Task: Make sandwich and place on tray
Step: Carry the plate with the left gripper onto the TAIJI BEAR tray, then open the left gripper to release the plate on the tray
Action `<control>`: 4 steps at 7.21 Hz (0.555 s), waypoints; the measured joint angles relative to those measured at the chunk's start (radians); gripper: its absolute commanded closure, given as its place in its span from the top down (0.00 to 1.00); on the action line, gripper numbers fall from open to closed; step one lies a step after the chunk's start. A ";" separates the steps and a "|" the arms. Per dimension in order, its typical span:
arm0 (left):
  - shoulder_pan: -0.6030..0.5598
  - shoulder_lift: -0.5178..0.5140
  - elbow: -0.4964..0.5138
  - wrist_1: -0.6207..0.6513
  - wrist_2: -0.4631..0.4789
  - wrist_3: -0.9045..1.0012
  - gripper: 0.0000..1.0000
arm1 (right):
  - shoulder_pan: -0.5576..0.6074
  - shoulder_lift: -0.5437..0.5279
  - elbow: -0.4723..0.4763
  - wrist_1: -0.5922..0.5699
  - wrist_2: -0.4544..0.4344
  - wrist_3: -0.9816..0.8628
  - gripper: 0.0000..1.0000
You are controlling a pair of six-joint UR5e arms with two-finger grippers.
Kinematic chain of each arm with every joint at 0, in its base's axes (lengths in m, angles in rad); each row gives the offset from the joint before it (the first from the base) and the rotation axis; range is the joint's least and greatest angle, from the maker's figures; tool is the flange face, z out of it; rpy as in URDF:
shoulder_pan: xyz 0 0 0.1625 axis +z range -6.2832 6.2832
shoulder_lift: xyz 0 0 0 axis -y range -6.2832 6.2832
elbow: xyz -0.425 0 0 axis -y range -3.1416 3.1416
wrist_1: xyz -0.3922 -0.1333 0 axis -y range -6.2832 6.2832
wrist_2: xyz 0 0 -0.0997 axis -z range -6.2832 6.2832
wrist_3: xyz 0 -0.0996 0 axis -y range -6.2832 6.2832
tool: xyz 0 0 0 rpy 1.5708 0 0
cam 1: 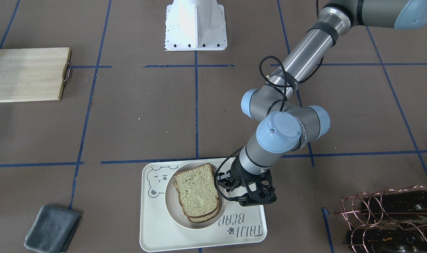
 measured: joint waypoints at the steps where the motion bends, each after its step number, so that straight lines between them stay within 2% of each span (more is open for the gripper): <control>1: 0.000 -0.023 0.063 -0.039 0.003 0.008 0.54 | 0.000 0.000 0.000 0.000 0.000 0.001 1.00; 2: 0.001 -0.032 0.090 -0.056 0.004 0.021 1.00 | -0.001 0.000 0.000 0.000 0.000 0.001 1.00; 4: -0.012 -0.035 0.094 -0.061 0.004 0.077 1.00 | -0.001 0.000 -0.001 0.000 -0.001 0.002 1.00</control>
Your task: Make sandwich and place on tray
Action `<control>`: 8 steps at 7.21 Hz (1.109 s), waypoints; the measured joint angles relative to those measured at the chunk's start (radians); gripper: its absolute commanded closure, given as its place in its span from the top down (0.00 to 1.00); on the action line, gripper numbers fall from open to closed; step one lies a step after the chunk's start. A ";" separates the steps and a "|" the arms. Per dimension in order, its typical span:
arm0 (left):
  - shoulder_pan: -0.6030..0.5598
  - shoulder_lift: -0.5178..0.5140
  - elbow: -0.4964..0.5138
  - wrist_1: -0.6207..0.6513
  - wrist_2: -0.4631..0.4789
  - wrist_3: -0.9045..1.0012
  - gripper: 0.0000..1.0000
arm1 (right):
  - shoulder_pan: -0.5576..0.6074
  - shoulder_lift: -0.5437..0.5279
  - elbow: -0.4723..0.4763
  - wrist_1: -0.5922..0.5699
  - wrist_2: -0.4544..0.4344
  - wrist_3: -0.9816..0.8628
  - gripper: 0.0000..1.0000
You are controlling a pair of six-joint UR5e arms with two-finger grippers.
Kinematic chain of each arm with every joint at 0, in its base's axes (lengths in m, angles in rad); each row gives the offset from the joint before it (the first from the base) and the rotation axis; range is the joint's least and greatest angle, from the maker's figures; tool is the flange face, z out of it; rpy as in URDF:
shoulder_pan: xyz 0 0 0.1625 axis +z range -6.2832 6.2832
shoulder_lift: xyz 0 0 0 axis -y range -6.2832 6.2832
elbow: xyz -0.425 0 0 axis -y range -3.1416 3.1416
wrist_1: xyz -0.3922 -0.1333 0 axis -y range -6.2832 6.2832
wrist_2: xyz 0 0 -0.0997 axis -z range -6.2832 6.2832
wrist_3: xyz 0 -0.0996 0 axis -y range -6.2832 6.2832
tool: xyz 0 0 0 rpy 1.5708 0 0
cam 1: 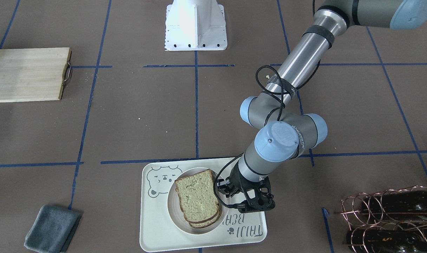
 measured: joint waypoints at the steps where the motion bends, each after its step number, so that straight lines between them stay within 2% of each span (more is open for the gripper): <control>1: -0.020 0.003 -0.027 0.020 -0.003 0.037 1.00 | 0.000 0.000 0.000 0.000 0.000 0.001 1.00; 2: -0.039 0.024 -0.099 0.080 -0.006 0.079 1.00 | 0.000 0.000 -0.001 0.000 -0.001 0.000 1.00; 3: -0.055 0.081 -0.222 0.163 -0.007 0.132 1.00 | 0.000 0.000 0.000 0.000 -0.001 0.000 1.00; 6: -0.130 0.352 -0.668 0.421 -0.028 0.367 1.00 | 0.000 0.002 0.001 -0.001 -0.001 0.003 1.00; 8: -0.208 0.555 -0.921 0.544 -0.071 0.557 1.00 | 0.000 0.002 -0.002 -0.002 0.000 0.017 1.00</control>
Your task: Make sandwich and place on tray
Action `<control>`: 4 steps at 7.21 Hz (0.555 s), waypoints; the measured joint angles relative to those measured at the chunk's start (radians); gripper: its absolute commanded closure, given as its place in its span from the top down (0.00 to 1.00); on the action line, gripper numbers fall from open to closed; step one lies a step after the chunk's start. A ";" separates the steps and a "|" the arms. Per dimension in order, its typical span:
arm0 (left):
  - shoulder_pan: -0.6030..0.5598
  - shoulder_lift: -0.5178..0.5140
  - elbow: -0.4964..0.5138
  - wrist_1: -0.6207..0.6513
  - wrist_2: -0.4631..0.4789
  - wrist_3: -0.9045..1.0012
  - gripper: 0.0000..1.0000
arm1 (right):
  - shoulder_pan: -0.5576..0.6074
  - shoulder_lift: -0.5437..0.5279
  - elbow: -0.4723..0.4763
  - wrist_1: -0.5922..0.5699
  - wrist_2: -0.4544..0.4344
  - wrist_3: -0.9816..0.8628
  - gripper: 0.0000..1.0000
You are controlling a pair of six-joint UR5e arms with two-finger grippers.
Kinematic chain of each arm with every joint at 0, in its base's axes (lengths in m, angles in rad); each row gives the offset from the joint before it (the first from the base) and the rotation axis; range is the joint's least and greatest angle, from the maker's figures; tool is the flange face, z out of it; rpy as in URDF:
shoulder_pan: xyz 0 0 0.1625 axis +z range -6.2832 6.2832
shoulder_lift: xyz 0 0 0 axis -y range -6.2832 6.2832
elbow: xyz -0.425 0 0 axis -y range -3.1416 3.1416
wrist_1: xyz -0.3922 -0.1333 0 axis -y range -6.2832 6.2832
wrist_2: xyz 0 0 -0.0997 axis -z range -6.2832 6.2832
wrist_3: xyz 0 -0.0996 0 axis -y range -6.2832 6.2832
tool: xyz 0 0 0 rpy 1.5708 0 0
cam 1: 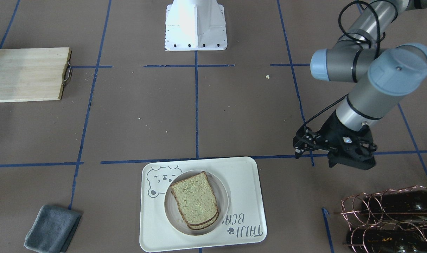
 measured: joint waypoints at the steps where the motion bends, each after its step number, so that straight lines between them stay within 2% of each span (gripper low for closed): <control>1: -0.047 0.088 -0.093 0.060 -0.014 0.101 1.00 | 0.000 0.001 -0.004 0.000 0.001 0.004 1.00; 2: -0.108 0.177 -0.163 0.120 -0.033 0.213 1.00 | 0.000 0.002 -0.006 0.000 0.002 0.005 1.00; 4: -0.275 0.382 -0.208 0.175 -0.099 0.520 1.00 | 0.000 0.003 -0.009 0.000 0.004 0.006 1.00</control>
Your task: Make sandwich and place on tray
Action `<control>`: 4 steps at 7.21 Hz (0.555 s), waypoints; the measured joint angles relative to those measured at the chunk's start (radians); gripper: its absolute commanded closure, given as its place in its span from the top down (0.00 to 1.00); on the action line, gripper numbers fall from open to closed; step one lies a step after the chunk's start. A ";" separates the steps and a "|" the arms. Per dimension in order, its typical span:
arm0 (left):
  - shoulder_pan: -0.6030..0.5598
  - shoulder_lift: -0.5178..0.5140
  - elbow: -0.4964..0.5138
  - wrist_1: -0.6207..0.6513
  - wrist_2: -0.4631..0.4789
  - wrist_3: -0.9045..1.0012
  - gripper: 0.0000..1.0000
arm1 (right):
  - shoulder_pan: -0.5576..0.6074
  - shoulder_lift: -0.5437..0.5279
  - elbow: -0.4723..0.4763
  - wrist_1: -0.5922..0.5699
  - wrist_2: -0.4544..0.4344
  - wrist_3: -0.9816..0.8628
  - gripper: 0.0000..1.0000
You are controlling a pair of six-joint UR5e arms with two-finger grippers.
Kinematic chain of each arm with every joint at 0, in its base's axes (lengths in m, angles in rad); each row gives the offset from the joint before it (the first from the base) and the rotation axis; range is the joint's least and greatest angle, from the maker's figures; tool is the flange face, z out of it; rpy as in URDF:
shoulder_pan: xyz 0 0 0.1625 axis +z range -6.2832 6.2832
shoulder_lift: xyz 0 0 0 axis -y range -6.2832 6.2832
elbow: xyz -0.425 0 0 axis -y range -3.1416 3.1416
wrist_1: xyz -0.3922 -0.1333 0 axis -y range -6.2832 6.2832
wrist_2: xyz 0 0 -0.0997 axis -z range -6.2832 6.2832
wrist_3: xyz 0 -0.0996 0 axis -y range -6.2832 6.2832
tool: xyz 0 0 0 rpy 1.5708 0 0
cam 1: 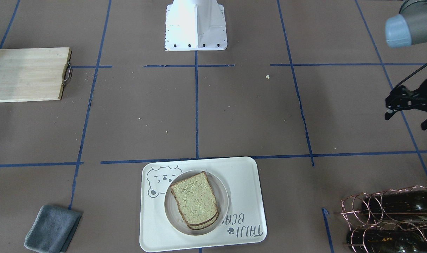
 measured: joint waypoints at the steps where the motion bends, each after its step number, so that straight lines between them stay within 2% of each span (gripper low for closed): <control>1: -0.093 0.097 0.003 0.006 -0.035 0.124 1.00 | 0.000 0.000 -0.001 0.000 0.000 -0.001 1.00; 3: -0.227 0.262 0.002 0.009 -0.065 0.202 1.00 | 0.000 0.001 -0.001 0.001 0.003 -0.008 1.00; 4: -0.256 0.300 0.005 0.014 -0.070 0.207 1.00 | 0.000 0.003 -0.003 0.001 0.003 -0.016 1.00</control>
